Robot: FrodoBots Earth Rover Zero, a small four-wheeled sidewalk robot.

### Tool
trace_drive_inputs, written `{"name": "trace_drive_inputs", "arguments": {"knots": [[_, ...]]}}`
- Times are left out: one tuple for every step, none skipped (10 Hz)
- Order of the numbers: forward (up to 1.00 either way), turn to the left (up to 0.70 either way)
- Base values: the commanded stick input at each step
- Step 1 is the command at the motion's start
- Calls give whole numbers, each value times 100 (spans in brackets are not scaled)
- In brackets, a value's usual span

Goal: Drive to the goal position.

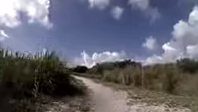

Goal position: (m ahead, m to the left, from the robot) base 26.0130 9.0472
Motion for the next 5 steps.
{"name": "trace_drive_inputs", "arguments": {"knots": [[70, 0], [70, 0], [70, 0], [70, 0], [70, 0]]}}
